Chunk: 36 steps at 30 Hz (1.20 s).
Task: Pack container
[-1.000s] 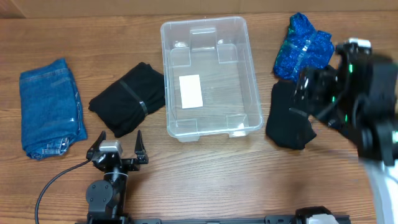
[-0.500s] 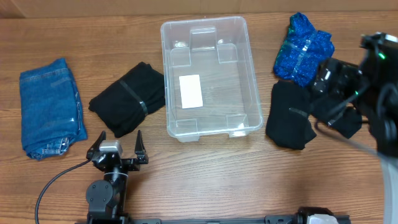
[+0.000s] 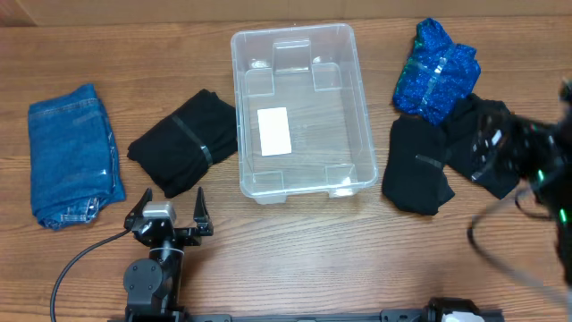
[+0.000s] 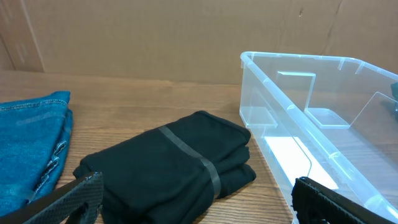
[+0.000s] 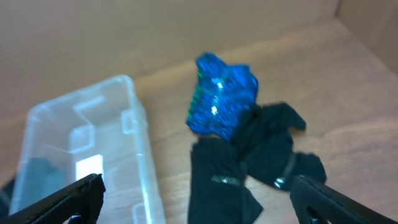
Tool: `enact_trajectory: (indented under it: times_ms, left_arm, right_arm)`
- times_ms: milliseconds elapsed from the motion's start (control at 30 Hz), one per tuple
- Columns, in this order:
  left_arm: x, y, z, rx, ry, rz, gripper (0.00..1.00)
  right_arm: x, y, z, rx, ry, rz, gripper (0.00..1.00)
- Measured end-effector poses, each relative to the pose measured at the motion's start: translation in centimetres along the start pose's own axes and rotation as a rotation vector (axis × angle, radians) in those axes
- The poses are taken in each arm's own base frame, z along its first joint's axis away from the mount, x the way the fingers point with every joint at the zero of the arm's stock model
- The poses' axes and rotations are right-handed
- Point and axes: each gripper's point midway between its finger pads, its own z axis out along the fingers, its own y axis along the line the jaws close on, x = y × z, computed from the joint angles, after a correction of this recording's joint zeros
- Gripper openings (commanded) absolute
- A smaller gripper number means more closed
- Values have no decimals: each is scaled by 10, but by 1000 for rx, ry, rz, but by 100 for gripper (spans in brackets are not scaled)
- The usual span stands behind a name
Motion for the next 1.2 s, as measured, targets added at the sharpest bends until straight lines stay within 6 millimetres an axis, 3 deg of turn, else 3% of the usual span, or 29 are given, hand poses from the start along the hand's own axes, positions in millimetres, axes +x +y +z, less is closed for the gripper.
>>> enact_trajectory:
  times_ms: [133,233,400,500,700,800,933,1067,1200]
  left_arm:
    - [0,0,0,0,0,0,100]
    - [0,0,0,0,0,0,100]
    - [0,0,0,0,0,0,100]
    - [0,0,0,0,0,0,100]
    - [0,0,0,0,0,0,100]
    - [0,0,0,0,0,0,100]
    - [0,0,0,0,0,0,100]
    - [0,0,0,0,0,0,100]
    - [0,0,0,0,0,0,100]
  right_arm:
    - [8,-21,61,83,156,40,100]
    - [19,-51,102,114,268,111,100]
    - [38,-101,137,108,394,255,100]
    - [55,-106,153,83,485,264,100]
    - [100,-93,175,23,704,231,95]
    - [108,-89,187,-2,742,210,95]
    - [87,-78,211,-59,629,131,100]
    - [42,-71,238,-97,416,64,100]
    - [-3,-69,254,-117,220,33,100]
